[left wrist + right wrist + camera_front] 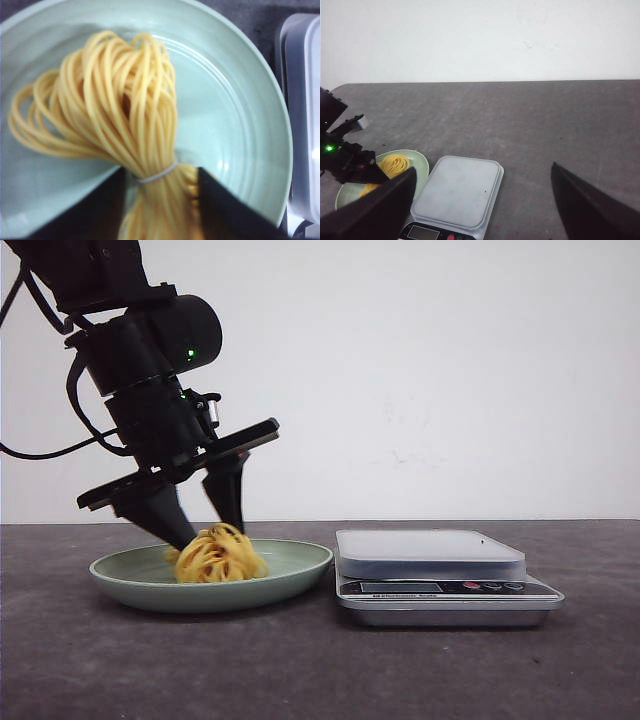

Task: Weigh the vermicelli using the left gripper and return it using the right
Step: 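Lower the left gripper onto the yellow vermicelli bundle on the plate, then close the left gripper on the bundle and lift it toward the scale, then lower the bundle onto the scale, open the left gripper, withdraw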

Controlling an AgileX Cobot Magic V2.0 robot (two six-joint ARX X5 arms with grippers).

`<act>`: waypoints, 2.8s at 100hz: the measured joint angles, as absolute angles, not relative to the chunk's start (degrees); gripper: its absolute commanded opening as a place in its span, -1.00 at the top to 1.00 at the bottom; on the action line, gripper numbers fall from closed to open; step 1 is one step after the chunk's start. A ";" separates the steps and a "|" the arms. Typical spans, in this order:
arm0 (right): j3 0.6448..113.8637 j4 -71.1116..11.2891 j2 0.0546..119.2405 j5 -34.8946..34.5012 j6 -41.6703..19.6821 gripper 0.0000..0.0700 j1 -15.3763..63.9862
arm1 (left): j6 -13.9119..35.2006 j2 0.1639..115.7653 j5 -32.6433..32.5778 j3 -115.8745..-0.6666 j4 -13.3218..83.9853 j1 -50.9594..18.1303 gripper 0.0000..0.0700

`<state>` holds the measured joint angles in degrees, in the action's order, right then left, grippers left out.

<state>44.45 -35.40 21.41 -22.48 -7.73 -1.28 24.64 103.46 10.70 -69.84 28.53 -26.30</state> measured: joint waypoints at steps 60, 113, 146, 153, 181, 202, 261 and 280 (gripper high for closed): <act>44.45 -36.84 21.41 -22.39 -7.73 -0.53 -1.28 | 21.37 100.42 17.96 -79.48 31.57 -27.22 0.99; 44.45 -37.01 21.41 -22.39 -7.73 -0.53 -1.28 | 29.19 98.35 31.88 -87.26 21.58 -36.45 0.99; 44.45 -37.01 21.41 -22.41 -7.73 -0.53 -1.28 | 32.47 106.89 28.71 -87.26 17.34 -38.92 0.99; 44.45 -37.01 21.41 -22.41 -7.73 -0.53 -1.28 | 32.95 109.25 28.69 -87.26 17.43 -38.85 0.99; 44.45 -37.06 21.41 -22.41 -7.73 -0.53 -1.28 | 34.13 115.83 28.84 -87.26 17.52 -37.98 0.99; 44.45 -38.22 21.41 -22.41 -7.73 -0.53 -1.28 | 34.04 116.53 28.32 -87.26 16.56 -37.93 0.88; 44.45 -38.33 21.41 -22.41 -7.73 -0.54 -1.28 | 32.51 111.83 31.29 -87.26 17.65 -31.97 0.07; 44.45 -38.41 21.41 -22.41 -7.73 -0.53 -1.28 | 27.24 98.00 30.13 -87.26 22.87 -29.95 0.11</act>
<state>44.45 -38.41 21.41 -22.41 -7.73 -1.28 27.24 98.00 30.13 -87.26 22.87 -29.95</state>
